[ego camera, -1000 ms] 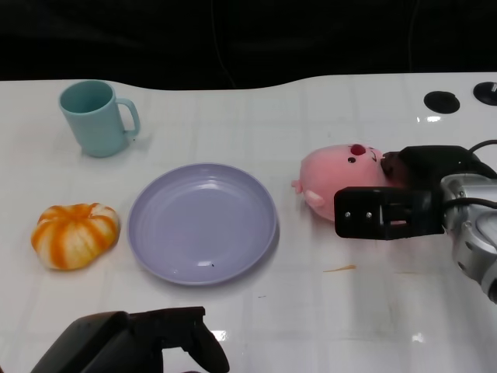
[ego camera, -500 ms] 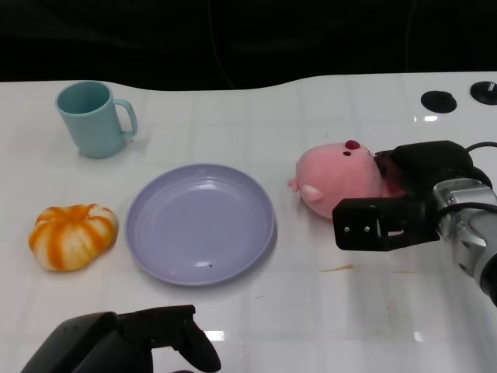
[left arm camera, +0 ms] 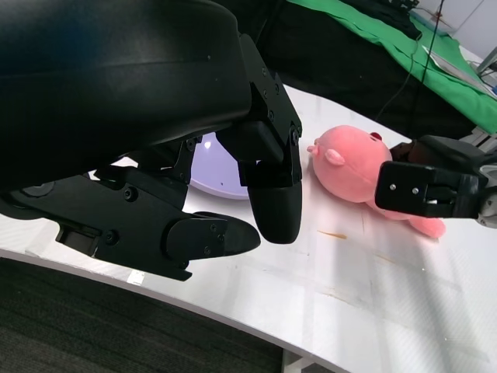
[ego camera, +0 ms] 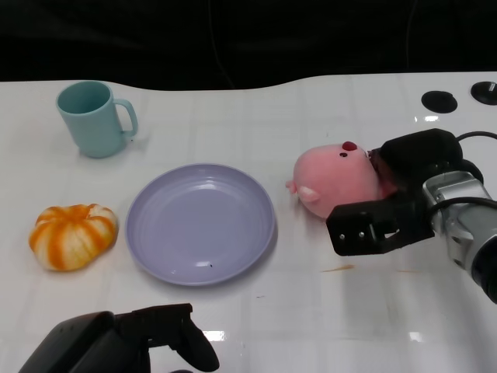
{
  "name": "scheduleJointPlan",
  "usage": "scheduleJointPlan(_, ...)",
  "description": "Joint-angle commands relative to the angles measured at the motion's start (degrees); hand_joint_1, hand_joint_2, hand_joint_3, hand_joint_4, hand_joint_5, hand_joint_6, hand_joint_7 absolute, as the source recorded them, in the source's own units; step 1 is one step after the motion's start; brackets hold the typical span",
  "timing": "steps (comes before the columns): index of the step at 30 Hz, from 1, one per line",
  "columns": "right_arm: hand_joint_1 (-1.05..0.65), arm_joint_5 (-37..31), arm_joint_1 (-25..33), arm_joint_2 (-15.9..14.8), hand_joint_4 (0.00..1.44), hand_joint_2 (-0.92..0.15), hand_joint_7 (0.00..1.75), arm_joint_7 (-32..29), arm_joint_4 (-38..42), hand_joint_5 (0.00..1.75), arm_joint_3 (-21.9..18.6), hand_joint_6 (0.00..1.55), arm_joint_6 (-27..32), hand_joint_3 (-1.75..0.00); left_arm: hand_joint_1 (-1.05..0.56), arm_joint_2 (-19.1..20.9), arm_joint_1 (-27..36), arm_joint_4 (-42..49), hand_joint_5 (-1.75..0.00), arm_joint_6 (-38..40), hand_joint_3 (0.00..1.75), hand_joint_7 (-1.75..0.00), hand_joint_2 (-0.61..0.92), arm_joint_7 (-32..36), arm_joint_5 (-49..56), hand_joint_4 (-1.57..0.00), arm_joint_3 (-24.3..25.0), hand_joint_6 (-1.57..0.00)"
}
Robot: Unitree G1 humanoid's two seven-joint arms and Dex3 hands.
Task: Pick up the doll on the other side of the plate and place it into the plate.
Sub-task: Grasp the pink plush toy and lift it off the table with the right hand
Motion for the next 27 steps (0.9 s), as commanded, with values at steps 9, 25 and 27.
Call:
scheduleJointPlan(9,-0.31,10.20,5.03,-1.57,0.90,-0.92,0.94,-6.44,-5.44,1.74,-10.23,0.90,-0.73,-0.27,-0.21,1.70,-0.33,-0.84,-1.74,-3.75,0.42,-0.97,0.92,-0.93,-1.13,-0.59,0.04,-0.68)
scheduleJointPlan(25,-0.23,13.00,14.00,-5.42,0.92,-0.44,1.75,-12.46,-23.24,1.75,-17.54,0.67,-4.28,-1.05,-0.20,2.74,-0.76,0.37,-1.71,-4.45,0.39,-0.96,0.92,-0.57,-1.32,-0.61,0.89,-0.69)
scheduleJointPlan(27,-0.21,13.52,14.43,-5.32,0.91,-0.43,1.75,-12.25,-24.53,1.75,-18.24,0.67,-4.44,-1.06,-0.20,2.59,-0.88,0.48,-1.71,-4.48,0.39,-0.95,0.92,-0.58,-1.38,-0.61,0.77,-0.70)
